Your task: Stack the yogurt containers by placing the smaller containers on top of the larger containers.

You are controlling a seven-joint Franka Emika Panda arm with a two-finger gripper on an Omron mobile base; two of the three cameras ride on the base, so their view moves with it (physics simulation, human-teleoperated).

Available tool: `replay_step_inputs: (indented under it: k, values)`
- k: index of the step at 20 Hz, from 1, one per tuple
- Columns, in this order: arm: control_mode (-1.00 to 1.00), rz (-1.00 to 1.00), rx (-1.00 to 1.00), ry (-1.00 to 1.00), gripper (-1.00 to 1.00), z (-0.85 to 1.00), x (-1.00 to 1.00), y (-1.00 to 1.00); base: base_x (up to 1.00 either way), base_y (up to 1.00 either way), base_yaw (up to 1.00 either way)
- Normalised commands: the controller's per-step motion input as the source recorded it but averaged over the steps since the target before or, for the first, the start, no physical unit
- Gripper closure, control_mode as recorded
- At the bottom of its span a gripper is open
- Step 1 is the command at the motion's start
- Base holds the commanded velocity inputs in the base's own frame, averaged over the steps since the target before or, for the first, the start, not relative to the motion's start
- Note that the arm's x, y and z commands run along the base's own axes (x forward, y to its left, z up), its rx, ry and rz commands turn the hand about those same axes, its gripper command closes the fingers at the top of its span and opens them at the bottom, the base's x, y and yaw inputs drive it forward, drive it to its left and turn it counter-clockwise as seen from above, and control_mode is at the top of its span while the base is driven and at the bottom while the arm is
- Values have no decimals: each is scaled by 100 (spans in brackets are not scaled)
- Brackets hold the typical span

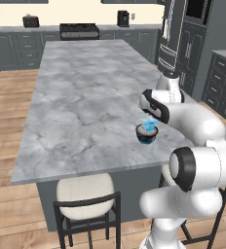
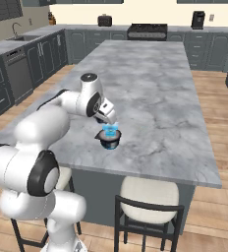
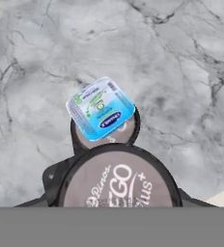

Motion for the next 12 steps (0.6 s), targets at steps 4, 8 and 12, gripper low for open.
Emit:
replay_step_inputs:
  k: [4, 8, 12]
  values:
    - [-100, 0, 0, 0, 100, -11, 23, 0, 0, 0, 0]
    - [-100, 0, 0, 0, 100, -14, 17, 0, 0, 0, 0]
    - [-100, 0, 0, 0, 100, -23, 22, -2, 0, 0, 0]
